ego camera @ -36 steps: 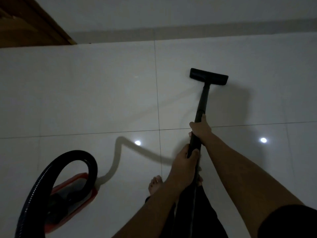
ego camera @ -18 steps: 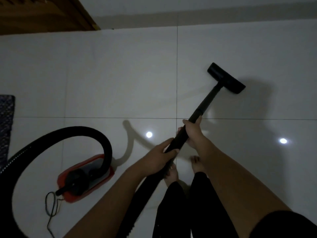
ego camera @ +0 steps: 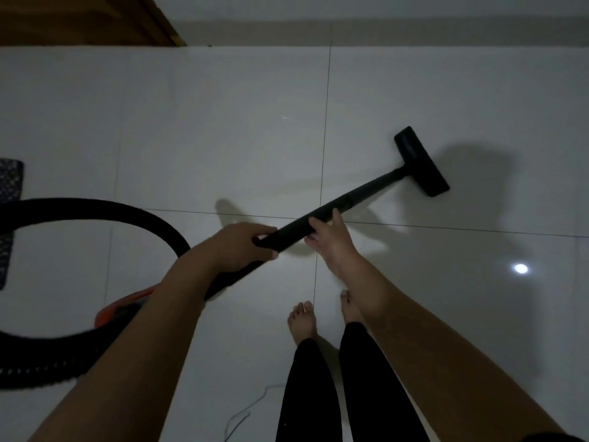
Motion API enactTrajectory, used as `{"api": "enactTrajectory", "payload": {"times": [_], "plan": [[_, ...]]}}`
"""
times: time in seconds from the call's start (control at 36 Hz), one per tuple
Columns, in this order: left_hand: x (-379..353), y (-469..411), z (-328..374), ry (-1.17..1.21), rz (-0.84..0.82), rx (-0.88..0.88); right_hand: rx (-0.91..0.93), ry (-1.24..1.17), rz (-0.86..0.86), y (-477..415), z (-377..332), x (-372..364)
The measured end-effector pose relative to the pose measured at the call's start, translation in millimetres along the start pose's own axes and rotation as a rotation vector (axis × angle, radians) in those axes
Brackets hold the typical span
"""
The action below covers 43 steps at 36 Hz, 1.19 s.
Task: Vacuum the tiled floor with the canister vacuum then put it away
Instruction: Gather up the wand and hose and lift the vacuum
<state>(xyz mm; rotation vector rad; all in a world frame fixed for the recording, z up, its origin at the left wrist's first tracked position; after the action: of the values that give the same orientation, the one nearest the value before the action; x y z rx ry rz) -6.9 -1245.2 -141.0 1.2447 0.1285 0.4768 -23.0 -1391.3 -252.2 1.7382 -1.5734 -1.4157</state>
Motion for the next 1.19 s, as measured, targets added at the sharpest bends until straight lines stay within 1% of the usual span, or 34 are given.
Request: {"api": "enactTrajectory", "payload": {"times": [0.06,0.08,0.14,0.19,0.31,0.39,0.44,0.5,0.53,0.58,0.64,0.69,0.75,0.81,0.86,0.92,0.97,1.06,1.19], "plan": [[10,6,-1,-0.038,0.126,0.012,0.035,0.269,0.030,7,-6,2],[14,8,-1,-0.032,0.167,0.012,0.089,0.378,0.038,12,-12,2],[19,12,-1,-0.032,0.215,0.025,0.229,0.510,0.011,21,-24,0],[23,14,0,-0.039,0.234,0.035,0.334,0.624,-0.094,25,-32,-6],[29,18,6,-0.059,0.252,0.024,0.451,1.054,-0.301,21,-36,-23],[32,20,10,-0.072,0.252,0.011,0.501,1.237,-0.383,12,-37,-34],[34,21,10,-0.077,0.246,0.011,0.561,1.324,-0.392,7,-41,-42],[36,20,6,-0.059,0.289,0.012,0.629,1.381,-0.381,5,-46,-49],[37,20,4,-0.043,0.344,0.003,0.650,1.403,-0.374,4,-47,-52],[34,23,6,0.009,0.526,-0.061,0.672,1.443,-0.356,1,-47,-56],[21,33,17,0.072,0.721,-0.198,0.675,1.463,-0.325,-1,-46,-59],[-3,40,24,0.180,0.857,-0.309,0.690,1.441,-0.307,-2,-46,-62],[-33,44,18,0.445,0.974,-0.304,0.691,1.432,-0.302,-4,-45,-63],[-60,45,5,0.828,1.078,-0.208,0.672,1.427,-0.296,-7,-44,-63],[-80,45,-5,1.157,1.140,-0.102,0.663,1.425,-0.298,-10,-43,-64],[-85,43,-6,1.344,1.154,-0.073,0.671,1.434,-0.286,-11,-44,-63],[-81,38,-9,1.421,1.171,-0.144,0.691,1.465,-0.266,-11,-40,-65],[-62,30,-21,1.392,1.281,-0.266,0.741,1.533,-0.207,-11,-29,-73],[-45,30,-62,1.449,1.477,-0.319,0.848,1.514,-0.149,-6,1,-105]]}}
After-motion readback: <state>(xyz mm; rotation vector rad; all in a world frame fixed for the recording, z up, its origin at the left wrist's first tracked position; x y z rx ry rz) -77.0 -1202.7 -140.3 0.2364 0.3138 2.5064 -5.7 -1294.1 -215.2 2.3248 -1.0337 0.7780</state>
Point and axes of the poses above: each hand's wrist, its own y-axis away from the middle knuckle, its own x-axis out of the back of the hand, z = x × y, the point moved 5 cm from there along -y, towards the middle knuckle, and after that the axes turned 15 degrees about -z, right-handed, at the moved point
